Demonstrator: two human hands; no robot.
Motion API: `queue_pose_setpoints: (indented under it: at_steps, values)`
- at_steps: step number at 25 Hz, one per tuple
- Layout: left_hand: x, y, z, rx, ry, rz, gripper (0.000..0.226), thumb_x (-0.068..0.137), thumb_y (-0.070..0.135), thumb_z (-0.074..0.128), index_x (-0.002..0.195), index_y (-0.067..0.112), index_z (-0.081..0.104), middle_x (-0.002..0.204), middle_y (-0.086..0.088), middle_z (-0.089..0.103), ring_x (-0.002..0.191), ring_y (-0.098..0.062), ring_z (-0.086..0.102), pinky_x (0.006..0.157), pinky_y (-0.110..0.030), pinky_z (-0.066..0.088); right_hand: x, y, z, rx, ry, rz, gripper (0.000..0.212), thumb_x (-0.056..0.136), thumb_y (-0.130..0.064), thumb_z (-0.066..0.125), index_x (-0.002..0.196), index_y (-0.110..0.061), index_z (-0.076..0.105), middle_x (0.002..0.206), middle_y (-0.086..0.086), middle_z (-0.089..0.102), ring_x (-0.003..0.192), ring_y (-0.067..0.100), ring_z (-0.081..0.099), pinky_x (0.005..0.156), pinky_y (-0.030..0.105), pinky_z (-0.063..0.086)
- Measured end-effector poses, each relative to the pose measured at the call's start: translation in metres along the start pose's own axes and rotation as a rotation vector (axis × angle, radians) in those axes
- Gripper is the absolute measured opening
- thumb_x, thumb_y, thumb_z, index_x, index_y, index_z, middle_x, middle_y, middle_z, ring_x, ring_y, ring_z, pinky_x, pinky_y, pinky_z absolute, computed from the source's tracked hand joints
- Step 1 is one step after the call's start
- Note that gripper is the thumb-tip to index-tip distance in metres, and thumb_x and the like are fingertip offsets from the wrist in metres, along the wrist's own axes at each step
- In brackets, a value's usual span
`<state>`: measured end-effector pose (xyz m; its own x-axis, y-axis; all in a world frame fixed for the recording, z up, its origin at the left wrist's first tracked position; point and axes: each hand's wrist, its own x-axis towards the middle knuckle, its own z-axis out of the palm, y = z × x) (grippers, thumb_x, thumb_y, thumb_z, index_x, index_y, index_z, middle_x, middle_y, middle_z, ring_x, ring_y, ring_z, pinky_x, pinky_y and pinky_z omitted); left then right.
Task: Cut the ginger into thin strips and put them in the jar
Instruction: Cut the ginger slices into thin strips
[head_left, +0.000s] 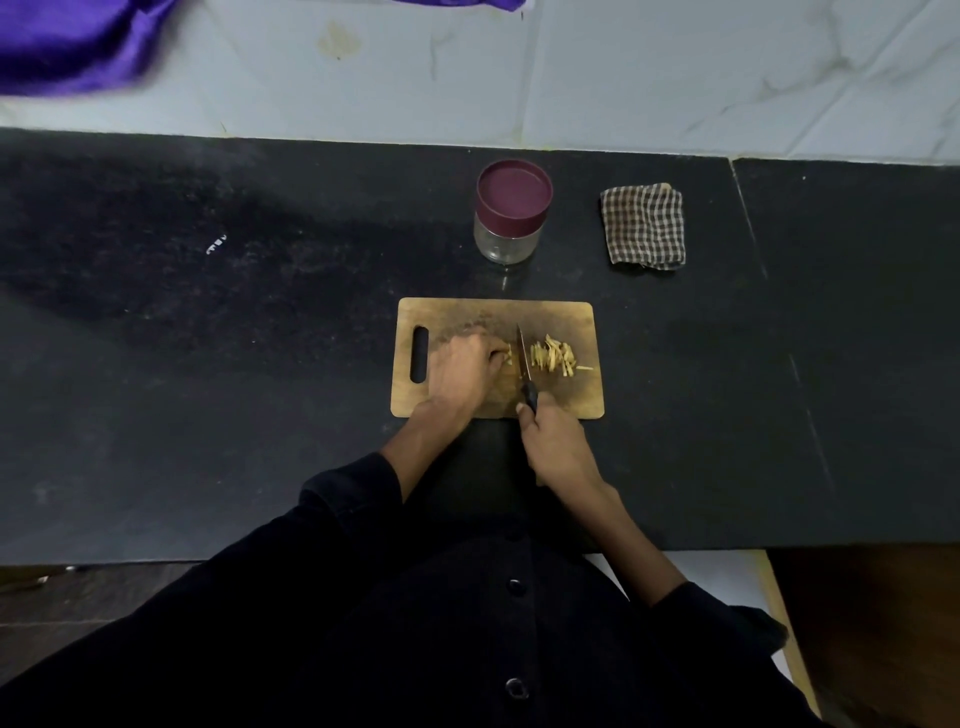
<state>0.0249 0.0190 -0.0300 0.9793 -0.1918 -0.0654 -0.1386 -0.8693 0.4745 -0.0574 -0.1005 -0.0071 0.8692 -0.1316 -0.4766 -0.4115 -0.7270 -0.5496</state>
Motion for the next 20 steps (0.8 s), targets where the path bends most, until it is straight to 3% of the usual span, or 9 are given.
queue_pose_setpoints:
  at_steps: [10,20]
  values:
    - [0.000,0.001,-0.004,-0.005,-0.023,0.002,0.020,0.094,0.020,0.057,0.108,0.020,0.071,0.115,-0.001,0.066,0.102,-0.020,0.063,0.083,-0.039,0.052,0.009,-0.012,0.002,-0.024,0.004,-0.027,0.022,0.104,-0.030,0.040,0.104,-0.010,0.048,0.092,0.015,0.064,0.079,0.036,0.068,0.069,0.055,0.057]
    - [0.000,0.001,-0.004,0.001,-0.015,0.009,0.020,0.094,0.019,0.056,0.107,0.021,0.071,0.112,0.000,0.067,0.099,-0.018,0.063,0.081,-0.038,0.052,0.011,-0.015,0.004,-0.084,-0.006,-0.013,0.024,0.105,-0.030,0.038,0.110,-0.009,0.047,0.094,0.013,0.063,0.078,0.033,0.068,0.070,0.052,0.058]
